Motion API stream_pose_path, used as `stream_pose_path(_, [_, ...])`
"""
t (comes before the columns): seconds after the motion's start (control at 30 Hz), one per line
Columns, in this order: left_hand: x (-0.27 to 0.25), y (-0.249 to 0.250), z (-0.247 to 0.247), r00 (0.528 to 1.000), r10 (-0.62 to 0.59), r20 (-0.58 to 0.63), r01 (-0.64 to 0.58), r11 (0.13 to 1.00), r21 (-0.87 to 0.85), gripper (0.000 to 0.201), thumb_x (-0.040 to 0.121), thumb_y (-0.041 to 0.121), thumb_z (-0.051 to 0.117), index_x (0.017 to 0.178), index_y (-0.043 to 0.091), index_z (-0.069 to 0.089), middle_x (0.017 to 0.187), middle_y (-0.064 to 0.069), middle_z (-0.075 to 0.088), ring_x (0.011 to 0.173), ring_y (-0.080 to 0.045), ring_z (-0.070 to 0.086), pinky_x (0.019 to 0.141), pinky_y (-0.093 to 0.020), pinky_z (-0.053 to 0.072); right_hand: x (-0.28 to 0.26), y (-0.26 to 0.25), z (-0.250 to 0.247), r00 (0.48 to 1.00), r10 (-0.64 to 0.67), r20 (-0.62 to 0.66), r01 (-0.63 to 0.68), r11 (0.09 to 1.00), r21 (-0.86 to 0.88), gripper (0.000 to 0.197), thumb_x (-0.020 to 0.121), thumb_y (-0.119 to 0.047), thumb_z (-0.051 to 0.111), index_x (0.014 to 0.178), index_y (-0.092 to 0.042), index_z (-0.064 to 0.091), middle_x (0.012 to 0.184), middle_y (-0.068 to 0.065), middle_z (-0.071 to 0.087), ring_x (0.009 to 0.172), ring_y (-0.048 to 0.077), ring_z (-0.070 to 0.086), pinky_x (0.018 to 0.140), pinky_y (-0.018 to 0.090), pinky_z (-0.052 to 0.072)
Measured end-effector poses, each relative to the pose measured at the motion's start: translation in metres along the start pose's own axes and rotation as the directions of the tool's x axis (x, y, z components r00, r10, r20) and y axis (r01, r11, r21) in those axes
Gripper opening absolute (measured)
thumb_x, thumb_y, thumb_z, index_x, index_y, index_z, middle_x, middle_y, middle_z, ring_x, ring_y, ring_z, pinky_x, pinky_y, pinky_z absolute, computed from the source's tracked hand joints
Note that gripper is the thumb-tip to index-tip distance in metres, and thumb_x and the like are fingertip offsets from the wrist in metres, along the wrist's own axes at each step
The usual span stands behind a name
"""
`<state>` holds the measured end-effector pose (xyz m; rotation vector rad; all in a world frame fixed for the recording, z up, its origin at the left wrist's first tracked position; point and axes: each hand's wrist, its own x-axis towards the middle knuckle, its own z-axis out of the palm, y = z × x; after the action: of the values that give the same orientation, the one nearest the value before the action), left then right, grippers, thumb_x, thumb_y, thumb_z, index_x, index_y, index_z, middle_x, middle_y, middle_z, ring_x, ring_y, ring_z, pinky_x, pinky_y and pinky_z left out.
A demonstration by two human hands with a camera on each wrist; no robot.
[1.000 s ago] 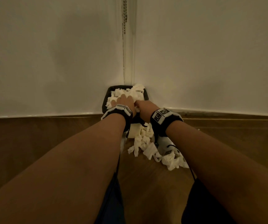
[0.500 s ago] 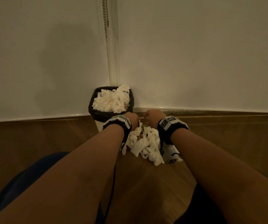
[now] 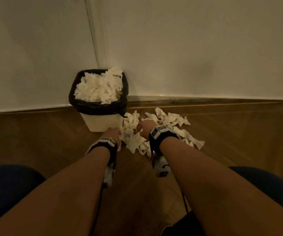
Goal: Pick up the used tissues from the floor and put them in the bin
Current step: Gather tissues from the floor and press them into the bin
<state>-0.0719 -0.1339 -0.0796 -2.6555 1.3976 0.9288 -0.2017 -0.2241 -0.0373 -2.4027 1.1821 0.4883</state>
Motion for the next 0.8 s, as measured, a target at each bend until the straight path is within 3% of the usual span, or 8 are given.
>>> stream_pose_path(0.07, [0.008,0.000,0.010,1.000,-0.004,-0.010,0.004,0.999,-0.038,0.041,0.088,0.007,0.052,0.127,0.019,0.046,0.132,-0.012,0.042,0.117,-0.032,0.049,0.093,-0.038,0.046,0.003,0.007,0.010,0.999,0.039,-0.031,-0.037,0.997,0.068,0.032,0.094,-0.011,0.048,0.125,-0.007,0.057,0.128,0.014,0.055,0.116,0.030,0.054,0.094,0.033,0.045])
stream_pose_path(0.2, [0.019,-0.004,0.029,0.997,-0.052,-0.055,0.047,0.995,-0.094,0.038,0.093,0.012,0.043,0.130,0.016,0.040,0.133,-0.015,0.044,0.120,-0.034,0.044,0.096,-0.044,0.043,0.005,0.011,0.018,0.987,0.080,-0.141,-0.052,0.980,0.193,0.029,0.096,-0.013,0.042,0.119,-0.007,0.058,0.118,0.016,0.060,0.108,0.031,0.057,0.085,0.035,0.046])
stream_pose_path(0.3, [0.026,-0.009,0.040,0.994,-0.074,-0.083,0.062,0.988,-0.140,0.036,0.090,0.014,0.049,0.125,0.020,0.041,0.129,-0.016,0.046,0.119,-0.036,0.042,0.094,-0.045,0.043,0.014,0.011,0.025,0.975,0.098,-0.201,-0.057,0.978,0.200,0.025,0.097,-0.020,0.041,0.114,-0.012,0.058,0.111,0.015,0.062,0.099,0.031,0.059,0.076,0.034,0.046])
stream_pose_path(0.43, [0.036,-0.007,0.049,0.994,-0.069,-0.090,0.053,0.985,-0.164,0.037,0.086,0.022,0.053,0.121,0.033,0.047,0.141,-0.013,0.029,0.129,-0.038,0.027,0.103,-0.047,0.035,0.029,0.009,0.046,0.995,-0.040,-0.094,0.040,0.999,-0.002,0.026,0.092,-0.020,0.046,0.110,-0.026,0.064,0.127,0.010,0.046,0.122,0.033,0.036,0.099,0.040,0.037])
stream_pose_path(0.53, [0.040,-0.004,0.056,0.997,-0.059,-0.042,0.054,0.993,-0.104,0.037,0.090,0.037,0.049,0.127,0.037,0.051,0.151,-0.009,0.018,0.135,-0.039,0.019,0.112,-0.047,0.023,0.032,0.003,0.063,0.998,-0.062,0.011,0.063,0.991,-0.119,0.030,0.088,-0.030,0.056,0.117,-0.028,0.064,0.145,0.007,0.024,0.132,0.037,0.018,0.106,0.046,0.034])
stream_pose_path(0.6, [0.038,-0.006,0.060,0.998,-0.059,-0.007,0.059,0.994,-0.091,0.035,0.092,0.034,0.048,0.127,0.036,0.052,0.154,-0.008,0.010,0.135,-0.040,0.020,0.112,-0.045,0.023,0.032,0.005,0.074,0.996,-0.005,0.084,0.013,0.995,-0.096,0.042,0.085,-0.031,0.061,0.127,-0.026,0.057,0.154,0.003,0.009,0.139,0.038,0.008,0.107,0.050,0.033])
stream_pose_path(0.67, [0.039,-0.010,0.062,0.999,-0.031,0.035,0.034,0.996,-0.082,0.037,0.094,0.024,0.047,0.131,0.026,0.050,0.153,-0.009,0.011,0.131,-0.040,0.028,0.109,-0.042,0.030,0.031,0.008,0.078,0.987,0.010,0.157,0.006,0.994,-0.105,0.054,0.087,-0.026,0.061,0.139,-0.023,0.045,0.157,0.002,0.004,0.141,0.040,0.006,0.111,0.052,0.028])
stream_pose_path(0.8, [0.037,-0.011,0.058,0.996,-0.009,0.085,0.014,0.998,-0.058,0.039,0.095,0.018,0.048,0.133,0.010,0.049,0.143,-0.014,0.035,0.126,-0.031,0.041,0.104,-0.035,0.037,0.031,0.005,0.071,0.991,0.015,0.134,-0.013,1.000,-0.020,0.041,0.094,-0.008,0.048,0.134,-0.005,0.046,0.143,0.019,0.040,0.130,0.033,0.041,0.103,0.037,0.036])
